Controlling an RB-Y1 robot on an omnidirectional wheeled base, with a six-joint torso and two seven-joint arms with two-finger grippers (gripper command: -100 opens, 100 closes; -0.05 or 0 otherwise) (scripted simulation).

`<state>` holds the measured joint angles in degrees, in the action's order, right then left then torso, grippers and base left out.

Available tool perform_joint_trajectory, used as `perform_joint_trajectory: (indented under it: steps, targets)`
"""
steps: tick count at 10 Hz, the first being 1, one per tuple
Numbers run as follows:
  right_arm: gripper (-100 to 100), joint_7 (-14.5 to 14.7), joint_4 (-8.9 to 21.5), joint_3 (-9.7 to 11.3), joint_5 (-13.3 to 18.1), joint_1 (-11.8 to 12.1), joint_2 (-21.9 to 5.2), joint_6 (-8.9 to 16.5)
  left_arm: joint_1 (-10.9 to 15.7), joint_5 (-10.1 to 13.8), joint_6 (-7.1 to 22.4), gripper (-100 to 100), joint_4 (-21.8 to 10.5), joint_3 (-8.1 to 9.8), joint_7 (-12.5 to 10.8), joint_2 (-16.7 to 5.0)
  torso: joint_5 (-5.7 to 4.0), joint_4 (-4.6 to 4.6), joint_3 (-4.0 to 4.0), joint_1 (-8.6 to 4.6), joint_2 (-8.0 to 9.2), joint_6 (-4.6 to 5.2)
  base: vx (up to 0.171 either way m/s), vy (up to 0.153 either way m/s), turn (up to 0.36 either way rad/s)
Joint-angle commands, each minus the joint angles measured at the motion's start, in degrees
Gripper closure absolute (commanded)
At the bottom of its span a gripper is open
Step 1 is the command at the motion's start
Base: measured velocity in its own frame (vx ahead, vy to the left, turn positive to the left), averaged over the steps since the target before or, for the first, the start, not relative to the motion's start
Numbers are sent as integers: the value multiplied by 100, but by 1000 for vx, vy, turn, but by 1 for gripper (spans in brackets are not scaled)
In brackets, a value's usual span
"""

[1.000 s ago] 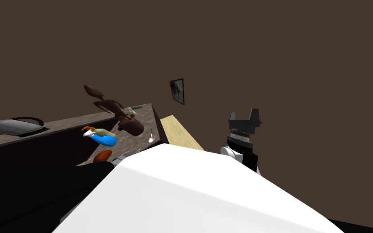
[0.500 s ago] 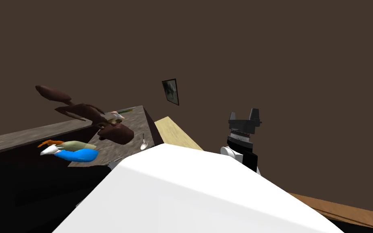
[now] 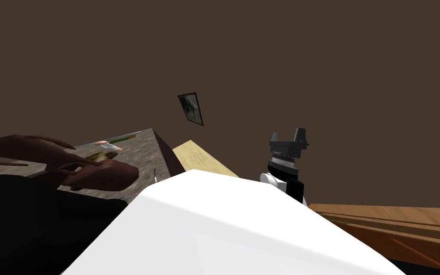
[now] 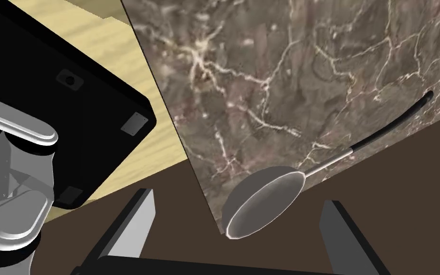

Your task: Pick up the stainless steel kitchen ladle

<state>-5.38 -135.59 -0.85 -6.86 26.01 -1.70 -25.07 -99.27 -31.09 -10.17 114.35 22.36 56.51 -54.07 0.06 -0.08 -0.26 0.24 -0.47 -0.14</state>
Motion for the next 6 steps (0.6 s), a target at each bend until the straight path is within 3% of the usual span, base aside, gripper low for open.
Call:
perform_joint_trajectory:
  steps: [1,2,5,6]
  targets:
    - [0,0,0,0,0,0,0,0,-286,-226,-7,-100,-86,73,220,-286,0,0,0,0,0,0,55,8,-326]
    - [0,0,0,1,0,-1,0,0,-413,-226,-7,-100,-86,73,220,-385,0,-1,-1,1,0,7,47,11,-174]
    - [0,0,0,0,0,0,0,0,-894,-604,5,-100,-264,115,554,-902,0,0,1,0,1,-1,55,14,-226]
    - [0,0,0,0,0,-1,0,0,-919,-604,5,-100,-264,115,554,-1035,1,0,-1,4,-1,5,43,29,-157]
